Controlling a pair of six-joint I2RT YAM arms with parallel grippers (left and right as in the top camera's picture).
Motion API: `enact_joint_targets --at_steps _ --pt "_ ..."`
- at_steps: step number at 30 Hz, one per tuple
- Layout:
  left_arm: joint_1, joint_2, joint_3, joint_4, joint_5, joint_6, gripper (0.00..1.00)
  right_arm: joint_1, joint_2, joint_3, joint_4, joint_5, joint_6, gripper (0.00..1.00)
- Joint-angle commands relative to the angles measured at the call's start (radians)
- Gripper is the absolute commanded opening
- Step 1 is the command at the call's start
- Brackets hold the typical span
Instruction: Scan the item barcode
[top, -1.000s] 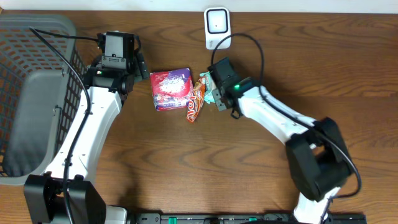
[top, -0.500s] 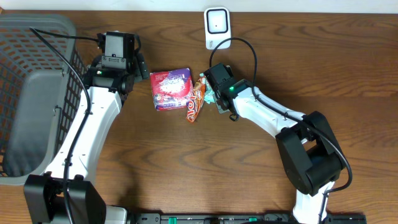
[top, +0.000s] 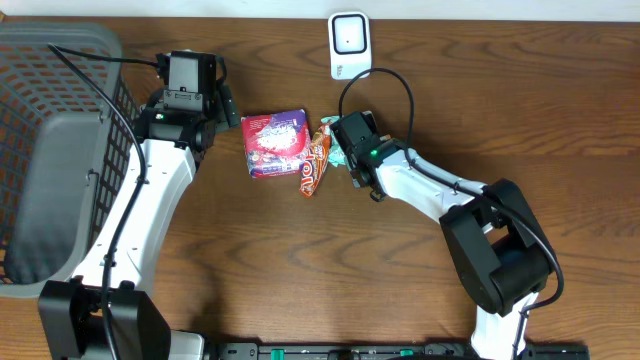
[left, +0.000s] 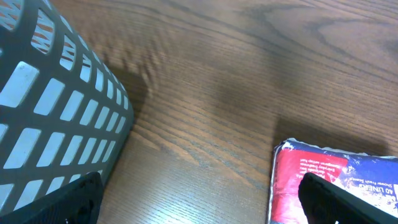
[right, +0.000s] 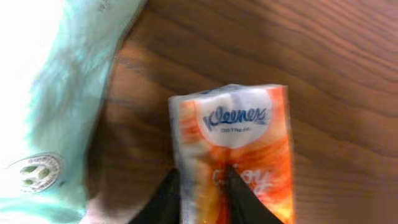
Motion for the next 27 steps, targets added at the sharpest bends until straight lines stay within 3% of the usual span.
enact_joint_targets --at_steps 1,5,10,21,27 --pt "0.002 0.002 0.006 -0.002 -0.013 0.013 0.99 -0.001 0.014 -0.031 -0.009 -0.026 0.034 0.02" --pt "0.002 0.002 0.006 -0.002 -0.013 0.013 0.99 -0.007 0.006 -0.005 -0.024 -0.034 0.105 0.01" --pt "0.002 0.002 0.006 -0.002 -0.013 0.013 0.99 -0.058 -0.021 0.071 -0.087 -0.178 0.106 0.01" --pt "0.002 0.002 0.006 -0.002 -0.013 0.013 0.99 -0.360 -0.044 0.177 -0.138 -1.004 0.041 0.01" --pt "0.002 0.002 0.006 -0.002 -0.013 0.013 0.99 -0.496 -0.044 0.175 -0.169 -1.264 0.018 0.01"
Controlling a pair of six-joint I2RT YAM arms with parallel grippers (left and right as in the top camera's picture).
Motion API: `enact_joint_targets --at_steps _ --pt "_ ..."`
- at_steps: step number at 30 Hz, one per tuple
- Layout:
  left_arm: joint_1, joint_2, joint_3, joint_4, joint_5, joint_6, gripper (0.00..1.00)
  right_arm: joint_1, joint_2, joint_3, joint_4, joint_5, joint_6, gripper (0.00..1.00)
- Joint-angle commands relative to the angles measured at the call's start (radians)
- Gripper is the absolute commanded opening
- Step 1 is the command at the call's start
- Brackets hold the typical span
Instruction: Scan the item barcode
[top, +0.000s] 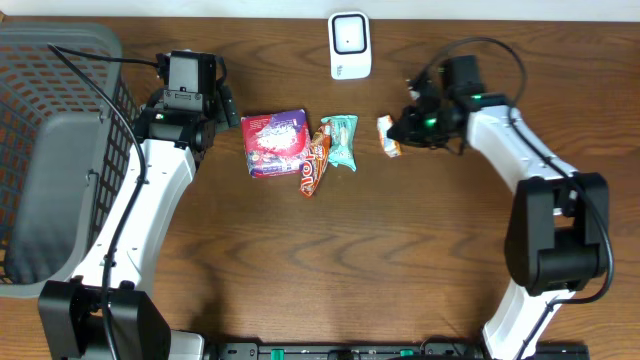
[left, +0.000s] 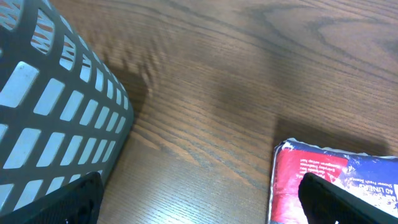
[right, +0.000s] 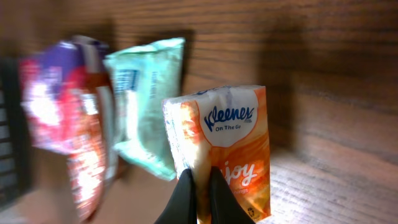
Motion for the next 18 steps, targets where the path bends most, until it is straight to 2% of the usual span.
enact_joint_targets --at_steps 1,7,18 --pt "0.002 0.002 0.005 -0.002 -0.013 0.013 0.99 -0.058 -0.024 0.012 -0.016 -0.308 -0.041 0.01" --pt "0.002 0.002 0.005 -0.002 -0.013 0.013 0.99 -0.108 -0.013 0.012 -0.003 -0.566 -0.057 0.01" --pt "0.002 0.002 0.005 -0.002 -0.013 0.013 0.99 -0.079 0.050 -0.044 0.009 -0.558 -0.006 0.01"
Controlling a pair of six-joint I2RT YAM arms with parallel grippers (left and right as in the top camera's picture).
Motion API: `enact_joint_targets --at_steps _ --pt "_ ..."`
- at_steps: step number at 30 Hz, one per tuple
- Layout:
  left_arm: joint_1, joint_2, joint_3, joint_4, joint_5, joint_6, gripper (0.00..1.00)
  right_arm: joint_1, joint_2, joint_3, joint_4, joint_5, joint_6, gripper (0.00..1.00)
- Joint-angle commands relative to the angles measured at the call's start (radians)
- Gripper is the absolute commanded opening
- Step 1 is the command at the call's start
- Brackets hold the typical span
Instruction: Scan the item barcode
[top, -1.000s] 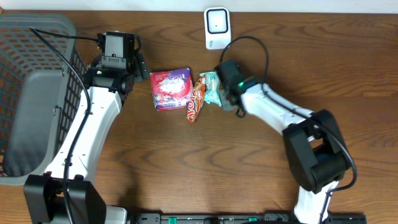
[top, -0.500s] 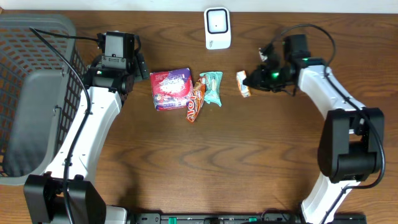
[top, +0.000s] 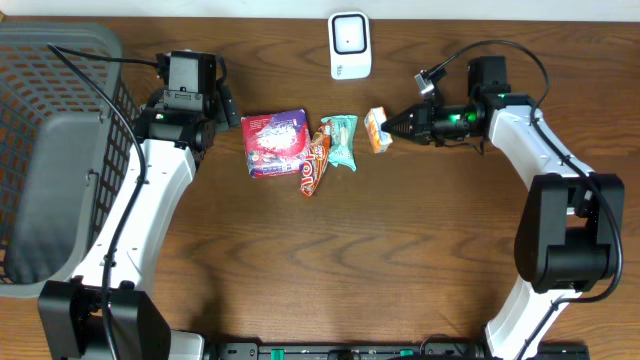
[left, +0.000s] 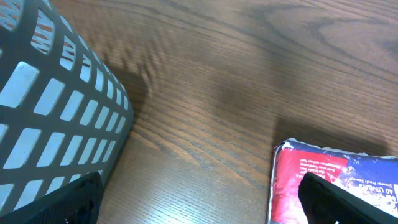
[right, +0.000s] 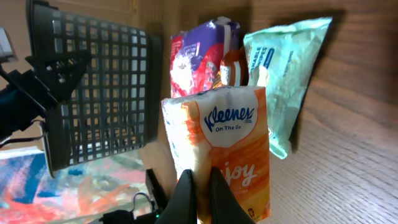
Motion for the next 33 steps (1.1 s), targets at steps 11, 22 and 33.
enact_joint_targets --at_steps 11,22,33 --pt "0.002 0.002 0.006 -0.002 -0.013 0.013 0.99 0.000 0.151 -0.056 0.009 0.263 0.134 0.01" --pt "0.002 0.002 0.006 -0.002 -0.013 0.013 0.99 -0.008 0.060 0.026 -0.257 0.776 0.062 0.22" --pt "0.002 0.002 0.006 -0.002 -0.013 0.013 0.99 0.042 0.043 0.069 -0.170 0.546 0.059 0.59"
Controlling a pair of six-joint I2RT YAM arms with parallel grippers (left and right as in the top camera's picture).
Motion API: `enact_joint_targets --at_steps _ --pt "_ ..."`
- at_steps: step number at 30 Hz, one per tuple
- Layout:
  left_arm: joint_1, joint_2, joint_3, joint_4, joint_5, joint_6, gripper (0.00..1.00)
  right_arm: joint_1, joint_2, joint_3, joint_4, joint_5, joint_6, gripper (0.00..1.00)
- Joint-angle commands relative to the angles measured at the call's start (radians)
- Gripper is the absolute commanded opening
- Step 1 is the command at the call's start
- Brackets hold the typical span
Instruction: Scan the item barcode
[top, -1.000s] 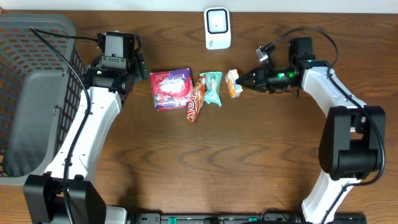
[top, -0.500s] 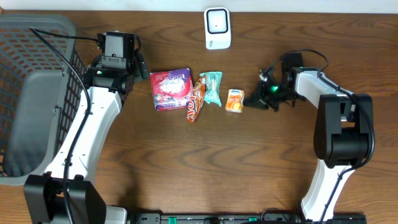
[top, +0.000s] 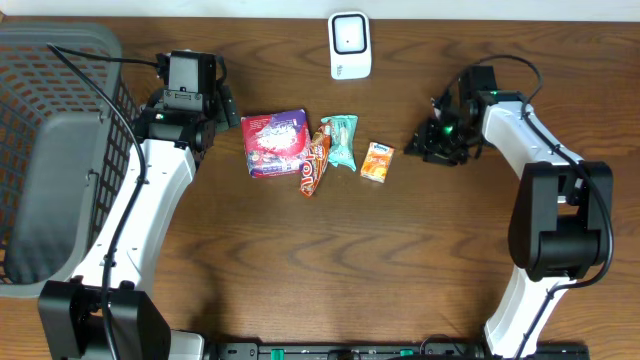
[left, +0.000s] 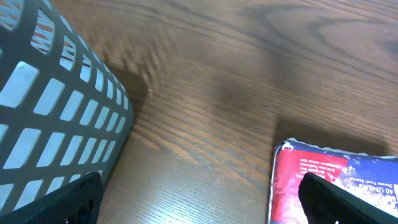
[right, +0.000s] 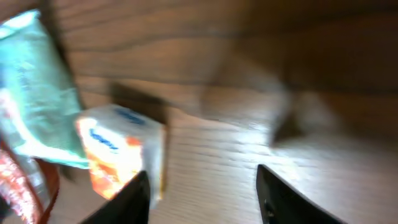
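Note:
The orange Kleenex tissue pack (top: 377, 161) lies flat on the table, right of the mint-green packet (top: 342, 141); the right wrist view shows the tissue pack (right: 121, 155) blurred at lower left. My right gripper (top: 425, 147) is open and empty, just right of the pack. The white barcode scanner (top: 349, 44) stands at the table's far edge. My left gripper (left: 199, 199) is open, near the purple-red pack (top: 274, 143) and the basket.
A red-orange snack wrapper (top: 314, 164) lies between the purple-red pack and the mint-green packet. A large grey basket (top: 55, 150) fills the left side of the table; its wall (left: 56, 118) is close beside my left gripper.
My right gripper let go of the Kleenex pack, which now lies on the table next to the mint-green packet. The gripper is open, a little to the pack's right. Left arm unchanged.
My right gripper was shut on the Kleenex pack among the pile of items. Then it held the pack lifted to the right, below the scanner, and again nearer the scanner. Now the pack rests on the table, released. The left arm stayed still throughout.

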Motion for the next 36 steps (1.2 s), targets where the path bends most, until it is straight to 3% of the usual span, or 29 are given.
enact_joint_targets --at_steps 1,3,5,10,19,23,24,30,36 --pt "0.002 0.002 0.006 -0.002 -0.013 0.013 0.99 0.039 -0.025 0.022 0.032 -0.090 0.003 0.69" --pt "0.002 0.002 0.006 -0.002 -0.013 0.013 0.99 0.060 -0.025 0.022 0.054 -0.088 0.005 0.87" --pt "0.002 0.002 0.006 -0.002 -0.013 0.013 0.99 0.080 -0.024 0.022 0.067 -0.069 0.006 0.91" --pt "0.002 0.002 0.006 -0.002 -0.013 0.013 0.99 0.096 -0.023 0.010 0.066 0.037 0.105 0.75" --pt "0.002 0.002 0.006 -0.002 -0.013 0.013 0.99 0.133 -0.003 -0.050 0.121 0.044 0.124 0.71" --pt "0.002 0.002 0.006 -0.002 -0.013 0.013 0.99 0.151 -0.002 -0.053 0.139 0.040 0.146 0.56" --pt "0.002 0.002 0.006 -0.002 -0.013 0.013 0.99 0.161 -0.002 -0.053 0.142 0.041 0.161 0.46" --pt "0.002 0.002 0.006 -0.002 -0.013 0.013 0.99 0.191 -0.002 -0.054 0.139 0.045 0.169 0.42" --pt "0.002 0.002 0.006 -0.002 -0.013 0.013 0.99 0.207 0.004 -0.061 0.143 0.049 0.169 0.24"
